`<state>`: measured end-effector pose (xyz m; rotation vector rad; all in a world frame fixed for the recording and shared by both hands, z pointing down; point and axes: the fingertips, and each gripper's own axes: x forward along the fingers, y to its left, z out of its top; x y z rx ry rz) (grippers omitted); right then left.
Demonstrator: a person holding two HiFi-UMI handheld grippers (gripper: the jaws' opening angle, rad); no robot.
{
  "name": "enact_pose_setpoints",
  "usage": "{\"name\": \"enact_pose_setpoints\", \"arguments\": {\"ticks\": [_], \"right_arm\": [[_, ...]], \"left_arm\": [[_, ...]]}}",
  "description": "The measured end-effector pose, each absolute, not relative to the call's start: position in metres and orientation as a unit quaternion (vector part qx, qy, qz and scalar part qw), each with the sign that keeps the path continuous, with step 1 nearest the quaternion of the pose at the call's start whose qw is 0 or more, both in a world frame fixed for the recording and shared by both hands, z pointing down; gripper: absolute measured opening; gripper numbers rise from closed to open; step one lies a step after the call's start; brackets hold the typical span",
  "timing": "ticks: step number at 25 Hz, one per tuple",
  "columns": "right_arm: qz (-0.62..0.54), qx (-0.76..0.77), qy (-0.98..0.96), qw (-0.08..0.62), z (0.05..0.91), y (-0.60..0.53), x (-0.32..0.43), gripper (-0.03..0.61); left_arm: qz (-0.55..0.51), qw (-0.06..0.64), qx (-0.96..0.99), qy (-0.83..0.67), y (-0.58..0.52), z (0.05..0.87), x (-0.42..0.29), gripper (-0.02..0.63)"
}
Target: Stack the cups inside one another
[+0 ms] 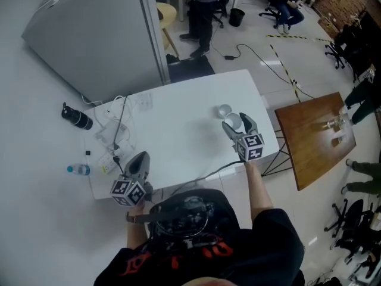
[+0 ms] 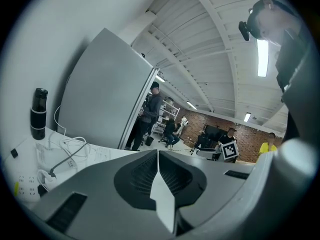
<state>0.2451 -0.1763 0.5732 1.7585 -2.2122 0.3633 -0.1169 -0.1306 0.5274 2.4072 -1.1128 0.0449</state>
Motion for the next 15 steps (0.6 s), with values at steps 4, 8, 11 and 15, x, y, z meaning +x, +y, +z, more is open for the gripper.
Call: {"name": "enact_pose_setpoints", "arguments": {"ticks": [4,8,11,15], "right_arm": [[0.121,0.609,-0.773,0.130,0.565,-0.205,0.261,0.373],[0.132,0.608,-0.773,0.122,0.565,-0.234,0.271,0.373],[0.144,0.611,-0.768,0.128,0.577,-0.253,0.280,0.373],[0.159,0.616,-0.758,0.142,0.601,-0.273,0.290,0.373]], "left_arm": [[0.016,0.238,0.876,-0.418,-0.129,0.527,-0.125,0.002],[0.011,0.239,0.866,-0.439,-0.128,0.526,-0.141,0.002],[0.010,0.239,0.858,-0.455,-0.125,0.528,-0.153,0.002],[0.009,0.239,0.848,-0.472,-0.122,0.530,-0.163,0.002]]}}
